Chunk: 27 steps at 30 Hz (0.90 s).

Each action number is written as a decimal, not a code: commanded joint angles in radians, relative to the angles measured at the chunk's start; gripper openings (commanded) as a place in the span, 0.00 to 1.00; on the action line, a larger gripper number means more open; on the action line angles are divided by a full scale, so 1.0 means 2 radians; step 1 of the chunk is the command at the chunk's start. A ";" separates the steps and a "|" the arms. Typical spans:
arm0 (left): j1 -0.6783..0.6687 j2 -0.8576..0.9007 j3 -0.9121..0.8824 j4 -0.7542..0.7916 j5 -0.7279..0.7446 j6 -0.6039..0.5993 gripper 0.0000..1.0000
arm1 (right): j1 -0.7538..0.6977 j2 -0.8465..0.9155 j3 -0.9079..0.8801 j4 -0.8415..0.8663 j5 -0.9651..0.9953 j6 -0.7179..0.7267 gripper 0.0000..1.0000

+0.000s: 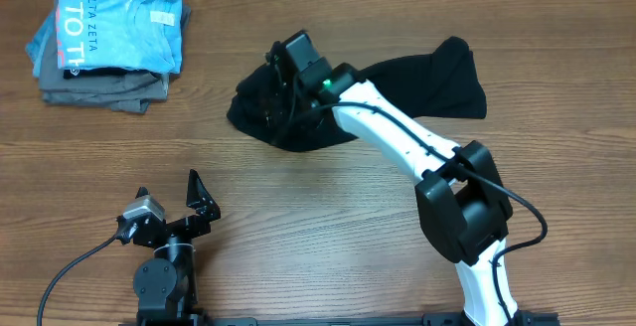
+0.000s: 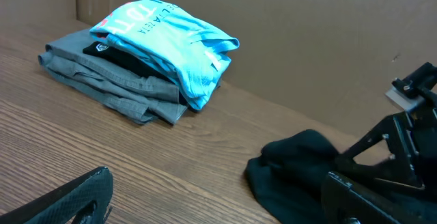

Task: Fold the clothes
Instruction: 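Drag the black T-shirt with the right gripper toward table center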

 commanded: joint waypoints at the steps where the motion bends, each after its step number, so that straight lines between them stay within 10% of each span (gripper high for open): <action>1: -0.003 -0.005 -0.002 0.002 -0.009 0.002 1.00 | -0.036 -0.059 0.012 -0.017 0.118 0.003 1.00; 27: -0.003 -0.005 -0.002 0.017 0.032 -0.023 1.00 | -0.339 -0.121 -0.014 -0.186 -0.037 0.047 1.00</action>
